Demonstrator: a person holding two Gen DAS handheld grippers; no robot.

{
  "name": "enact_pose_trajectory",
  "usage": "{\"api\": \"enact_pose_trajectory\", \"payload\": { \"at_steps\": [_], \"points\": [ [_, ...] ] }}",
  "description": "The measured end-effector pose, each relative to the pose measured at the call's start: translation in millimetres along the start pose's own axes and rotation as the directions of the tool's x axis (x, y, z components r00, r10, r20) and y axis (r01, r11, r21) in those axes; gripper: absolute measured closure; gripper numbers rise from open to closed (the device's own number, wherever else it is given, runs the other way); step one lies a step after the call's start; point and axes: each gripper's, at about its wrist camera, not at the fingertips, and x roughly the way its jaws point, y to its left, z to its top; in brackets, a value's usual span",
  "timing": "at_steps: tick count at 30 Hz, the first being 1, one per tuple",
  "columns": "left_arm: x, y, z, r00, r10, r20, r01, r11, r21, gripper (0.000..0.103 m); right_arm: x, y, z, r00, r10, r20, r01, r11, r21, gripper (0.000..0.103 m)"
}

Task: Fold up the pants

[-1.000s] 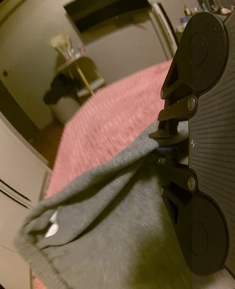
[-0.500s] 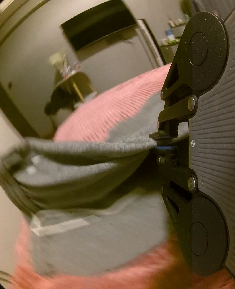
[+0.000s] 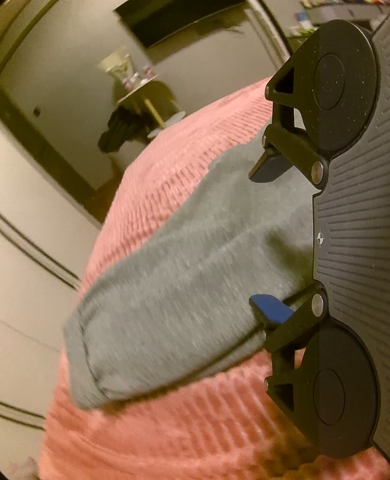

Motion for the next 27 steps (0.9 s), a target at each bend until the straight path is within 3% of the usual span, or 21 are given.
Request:
{"api": "enact_pose_trajectory", "payload": {
  "at_steps": [5, 9, 14, 20, 27],
  "points": [
    [-15, 31, 1, 1.000, 0.010, 0.006, -0.009, 0.995, -0.099, 0.017, 7, -22, 0, 0.999, 0.031, -0.044, -0.024, 0.987, 0.160, 0.055],
    [-20, 52, 15, 0.999, 0.033, 0.026, -0.029, 0.988, -0.153, 0.017, 7, -38, -8, 0.993, 0.106, -0.060, -0.087, 0.963, 0.256, 0.056],
    [-18, 76, 32, 0.999, 0.034, 0.038, -0.025, 0.976, -0.216, 0.018, 6, -46, -21, 0.977, 0.199, -0.071, -0.164, 0.926, 0.341, 0.064],
    [-3, 85, 45, 0.999, 0.015, 0.030, -0.007, 0.971, -0.237, 0.025, 6, -47, -31, 0.965, 0.250, -0.077, -0.197, 0.890, 0.412, 0.074],
    [3, 87, 46, 1.000, 0.002, 0.029, 0.004, 0.975, -0.222, 0.029, 8, -56, -32, 0.959, 0.275, -0.075, -0.200, 0.835, 0.513, 0.074]
  ]
}}
